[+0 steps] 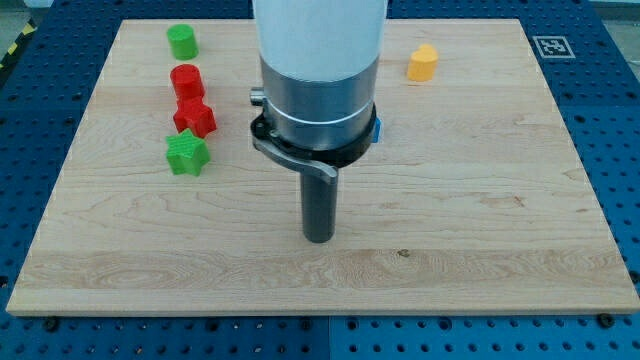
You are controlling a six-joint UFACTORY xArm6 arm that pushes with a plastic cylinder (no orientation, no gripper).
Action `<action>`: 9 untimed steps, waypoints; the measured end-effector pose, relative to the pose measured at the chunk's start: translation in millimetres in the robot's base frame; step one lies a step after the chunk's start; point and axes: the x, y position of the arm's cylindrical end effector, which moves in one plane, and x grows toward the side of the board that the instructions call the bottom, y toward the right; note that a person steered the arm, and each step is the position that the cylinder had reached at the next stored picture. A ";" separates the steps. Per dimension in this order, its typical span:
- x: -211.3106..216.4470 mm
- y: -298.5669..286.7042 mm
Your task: Move your arm towards the top left of the board
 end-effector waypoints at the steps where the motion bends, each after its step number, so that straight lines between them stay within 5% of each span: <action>1: 0.0 -53.9; 4: -76.3 -239.9; 7: -270.2 -263.5; 9: -322.8 -259.8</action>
